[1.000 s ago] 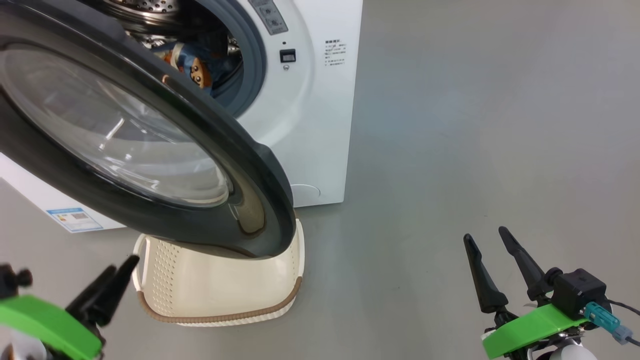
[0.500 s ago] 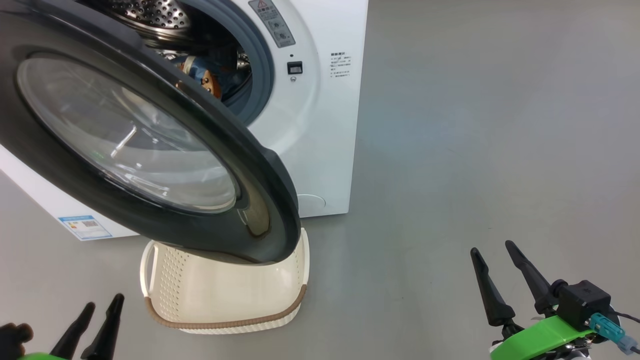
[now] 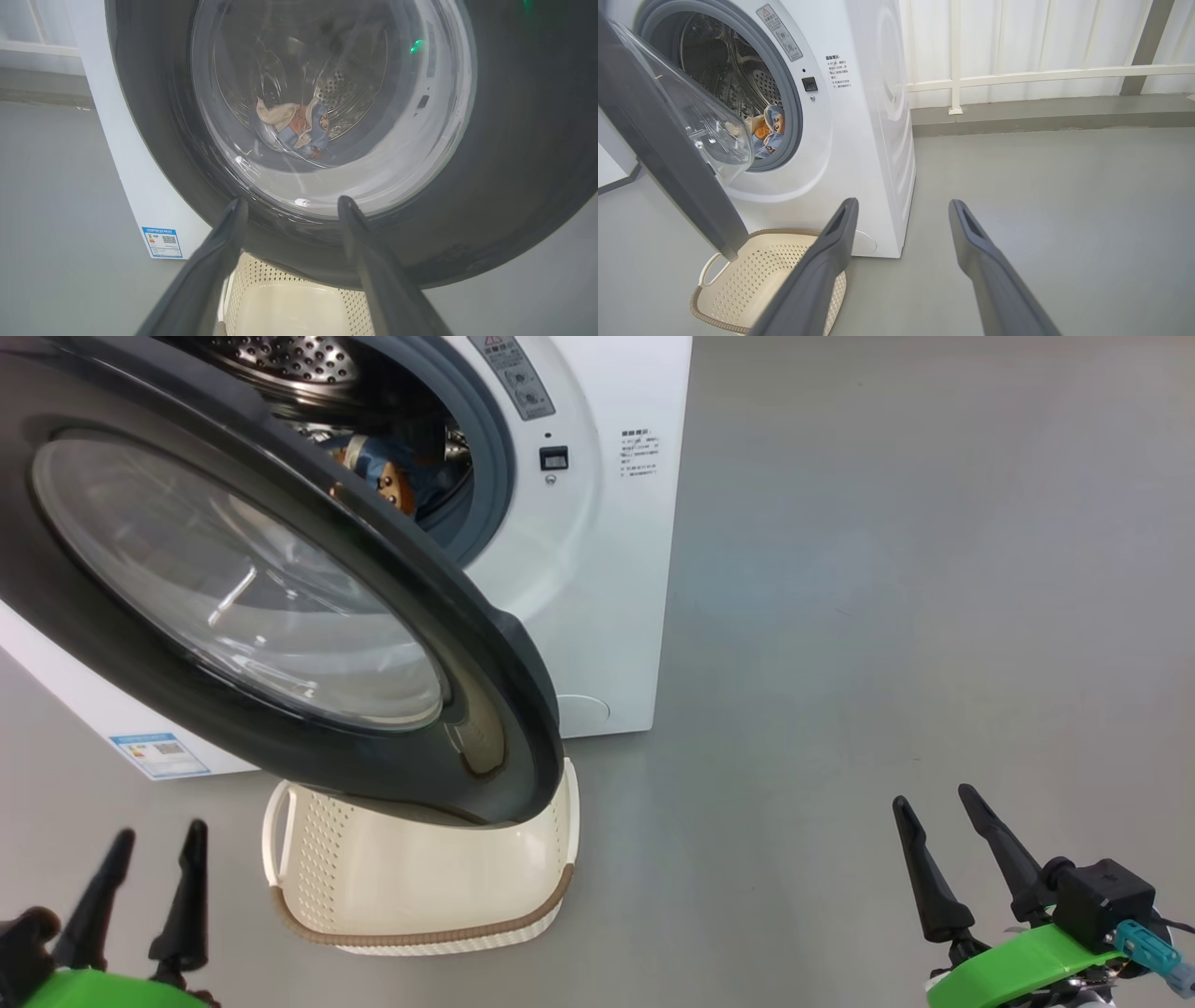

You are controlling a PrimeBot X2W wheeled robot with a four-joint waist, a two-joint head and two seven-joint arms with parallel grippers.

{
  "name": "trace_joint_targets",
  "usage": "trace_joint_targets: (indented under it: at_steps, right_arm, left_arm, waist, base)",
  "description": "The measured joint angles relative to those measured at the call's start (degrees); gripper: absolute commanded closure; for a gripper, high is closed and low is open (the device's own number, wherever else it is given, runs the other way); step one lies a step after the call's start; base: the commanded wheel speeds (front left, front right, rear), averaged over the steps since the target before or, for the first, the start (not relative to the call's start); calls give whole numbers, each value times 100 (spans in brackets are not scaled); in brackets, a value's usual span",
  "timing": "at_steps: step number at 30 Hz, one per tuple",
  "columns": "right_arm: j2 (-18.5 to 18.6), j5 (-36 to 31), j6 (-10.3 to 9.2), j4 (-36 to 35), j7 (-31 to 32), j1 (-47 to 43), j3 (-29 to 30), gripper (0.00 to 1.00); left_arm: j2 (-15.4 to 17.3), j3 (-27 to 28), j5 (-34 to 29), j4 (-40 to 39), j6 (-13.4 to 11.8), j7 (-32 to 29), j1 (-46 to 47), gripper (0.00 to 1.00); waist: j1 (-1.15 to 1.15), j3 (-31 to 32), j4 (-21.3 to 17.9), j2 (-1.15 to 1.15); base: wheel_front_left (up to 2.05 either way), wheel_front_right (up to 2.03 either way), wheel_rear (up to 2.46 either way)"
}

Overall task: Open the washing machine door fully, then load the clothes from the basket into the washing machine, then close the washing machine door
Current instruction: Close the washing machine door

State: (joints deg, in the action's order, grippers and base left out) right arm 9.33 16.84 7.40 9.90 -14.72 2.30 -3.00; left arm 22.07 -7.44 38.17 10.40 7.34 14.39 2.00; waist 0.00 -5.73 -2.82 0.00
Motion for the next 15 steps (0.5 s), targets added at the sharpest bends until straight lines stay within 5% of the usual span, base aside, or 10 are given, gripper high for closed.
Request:
trace_joint_targets:
  at_steps: [8, 15]
  right_arm:
    - [-2, 0, 0, -2, 0, 1, 23, 0]
    - [-15, -1, 0, -3, 0, 1, 48, 0]
  left_arm:
    - [-603, 710, -917, -327, 5, 24, -122, 0]
    - [-766, 781, -1113, -208, 5, 24, -238, 0]
  waist:
    - [0, -31, -35, 0]
    - [0, -81, -60, 0]
  base:
    - [0, 0, 0]
    - [0, 0, 0]
